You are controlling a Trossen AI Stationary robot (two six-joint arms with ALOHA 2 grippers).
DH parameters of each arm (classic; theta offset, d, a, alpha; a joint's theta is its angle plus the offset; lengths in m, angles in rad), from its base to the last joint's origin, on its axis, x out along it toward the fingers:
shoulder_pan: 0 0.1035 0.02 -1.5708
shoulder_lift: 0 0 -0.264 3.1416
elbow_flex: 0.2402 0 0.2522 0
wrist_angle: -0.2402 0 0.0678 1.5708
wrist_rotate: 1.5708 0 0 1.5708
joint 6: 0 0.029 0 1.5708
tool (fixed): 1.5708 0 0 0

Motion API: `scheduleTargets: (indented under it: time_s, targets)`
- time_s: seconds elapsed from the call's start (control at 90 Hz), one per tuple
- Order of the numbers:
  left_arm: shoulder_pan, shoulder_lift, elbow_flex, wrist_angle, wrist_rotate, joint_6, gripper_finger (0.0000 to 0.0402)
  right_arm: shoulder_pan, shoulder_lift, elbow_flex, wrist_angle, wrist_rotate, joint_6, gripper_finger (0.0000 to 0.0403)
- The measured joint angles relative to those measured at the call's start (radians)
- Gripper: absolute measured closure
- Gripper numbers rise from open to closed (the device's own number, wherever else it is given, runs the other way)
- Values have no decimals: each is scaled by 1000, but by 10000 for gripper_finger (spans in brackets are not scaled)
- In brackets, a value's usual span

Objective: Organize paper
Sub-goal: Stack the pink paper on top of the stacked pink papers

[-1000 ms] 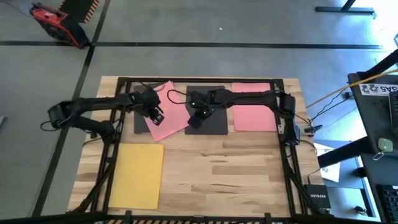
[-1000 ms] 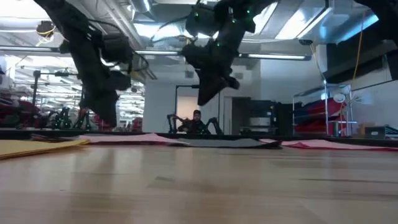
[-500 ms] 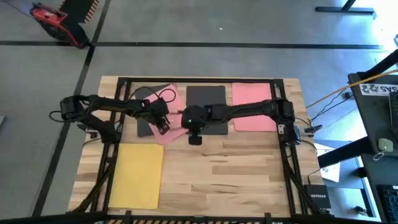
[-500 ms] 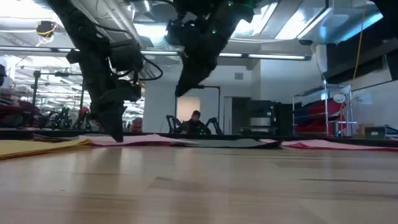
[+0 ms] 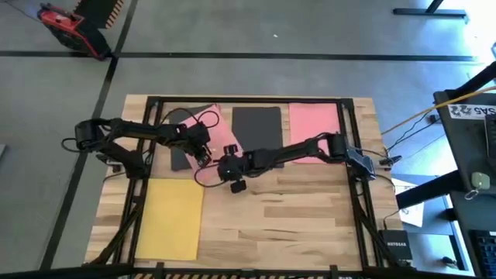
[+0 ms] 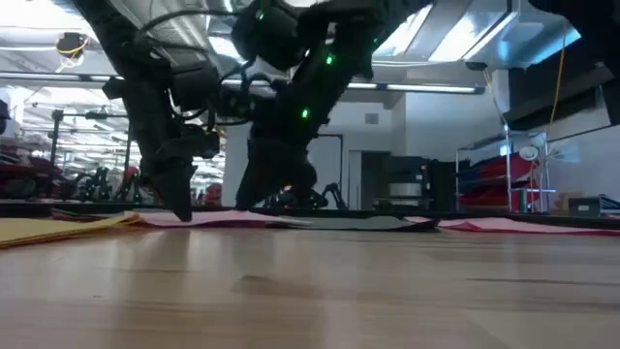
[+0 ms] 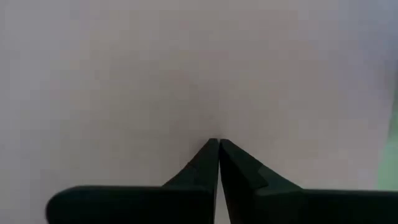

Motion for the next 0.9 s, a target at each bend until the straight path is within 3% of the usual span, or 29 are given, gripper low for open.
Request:
scheduleTargets:
  time_s: [0.6,0.7,0.822,0.9]
  targets:
    - [0,1,-1,-2,8,19,402,-20,59,2,103,127,-13,295]
    - [0,2,-1,-3,17,14,402,-25,61,2,100,145,-22,321]
    - [0,2,-1,-4,25,6,402,-27,61,2,86,149,-35,386]
    - [0,-3,-2,-5,27,-5,402,-27,62,23,41,152,-35,393]
